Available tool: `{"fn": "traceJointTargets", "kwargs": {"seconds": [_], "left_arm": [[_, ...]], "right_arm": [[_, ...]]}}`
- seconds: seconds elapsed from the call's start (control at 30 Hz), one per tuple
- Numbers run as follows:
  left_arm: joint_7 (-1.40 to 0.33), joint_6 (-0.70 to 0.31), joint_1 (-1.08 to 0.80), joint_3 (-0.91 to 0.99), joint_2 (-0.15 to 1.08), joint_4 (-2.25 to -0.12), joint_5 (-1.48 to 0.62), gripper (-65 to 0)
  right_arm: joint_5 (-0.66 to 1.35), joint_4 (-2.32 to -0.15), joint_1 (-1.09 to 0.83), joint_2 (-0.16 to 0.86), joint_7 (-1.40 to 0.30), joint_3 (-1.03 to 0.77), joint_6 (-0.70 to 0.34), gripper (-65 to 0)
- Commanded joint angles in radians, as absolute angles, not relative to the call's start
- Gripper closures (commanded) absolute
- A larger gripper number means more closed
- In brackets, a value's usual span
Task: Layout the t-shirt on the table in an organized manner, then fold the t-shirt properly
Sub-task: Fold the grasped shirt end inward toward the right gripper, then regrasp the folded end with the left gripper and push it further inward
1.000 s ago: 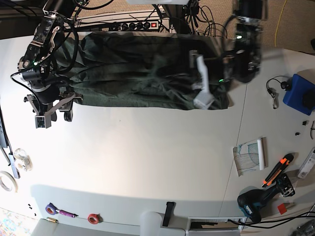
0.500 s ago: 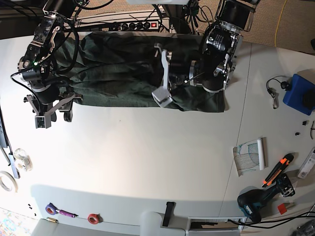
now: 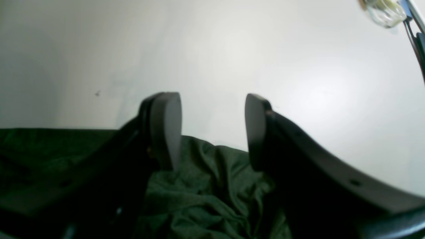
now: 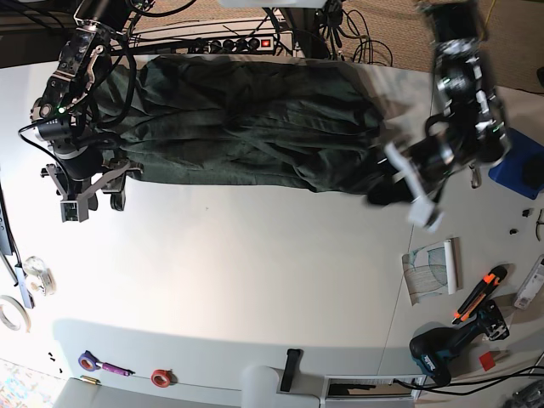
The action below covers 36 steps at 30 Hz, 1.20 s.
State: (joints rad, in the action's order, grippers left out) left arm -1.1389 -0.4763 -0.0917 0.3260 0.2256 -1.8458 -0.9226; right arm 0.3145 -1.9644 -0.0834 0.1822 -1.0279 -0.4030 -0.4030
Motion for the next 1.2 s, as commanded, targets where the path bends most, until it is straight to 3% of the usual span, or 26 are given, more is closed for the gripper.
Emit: {"fn": "traceJointTargets", "kwargs": {"seconds": [0.0, 0.1, 0.27, 0.53, 0.73, 1.0, 1.07, 1.13, 1.17], "left_arm": [[-1.101, -0.463, -0.099, 0.325, 0.239, -1.862, -0.929, -35.8], [-1.062, -0.436, -0.16, 0.323, 0.249, -1.86, -0.881, -40.6], [-0.999, -0.408, -0.187, 0.323, 0.242, -1.771, -0.881, -40.6], [-0.994, -0.445, -0.107, 0.323, 0.227, -1.548, -0.921, -40.4], [-0.995, -0.445, -0.08, 0.323, 0.227, -1.545, -0.92, -28.1], [-0.971, -0.404, -0.08, 0.18, 0.228, -1.545, -0.801, -27.4], [-0.942, -0.38, -0.08, 0.139, 0.228, -1.545, -0.773, -18.5], [-0.923, -0.384, -0.076, 0.117, 0.227, -1.546, -0.77, -0.6], [-0.922, -0.394, -0.068, 0.112, 0.227, -1.546, -0.771, 0.0]], "right_arm": [[0.321, -1.982, -0.072, 0.194, -1.002, -0.408, -0.399, -30.1], [0.321, -1.982, -0.072, 0.194, -1.001, -0.407, -0.399, -30.1], [0.324, -1.982, -0.075, 0.194, -1.008, -0.407, -0.399, -30.1], [0.324, -1.982, -0.078, 0.194, -1.009, -0.407, -0.399, -30.1], [0.324, -1.982, -0.078, 0.194, -1.009, -0.407, -0.399, -30.1], [0.324, -1.982, -0.078, 0.194, -1.01, -0.407, -0.398, -30.1], [0.324, -1.982, -0.078, 0.194, -1.01, -0.407, -0.399, -30.1], [0.323, -1.982, -0.078, 0.194, -1.01, -0.407, -0.399, -30.1], [0.323, -1.982, -0.078, 0.194, -1.01, -0.407, -0.399, -30.1]]}}
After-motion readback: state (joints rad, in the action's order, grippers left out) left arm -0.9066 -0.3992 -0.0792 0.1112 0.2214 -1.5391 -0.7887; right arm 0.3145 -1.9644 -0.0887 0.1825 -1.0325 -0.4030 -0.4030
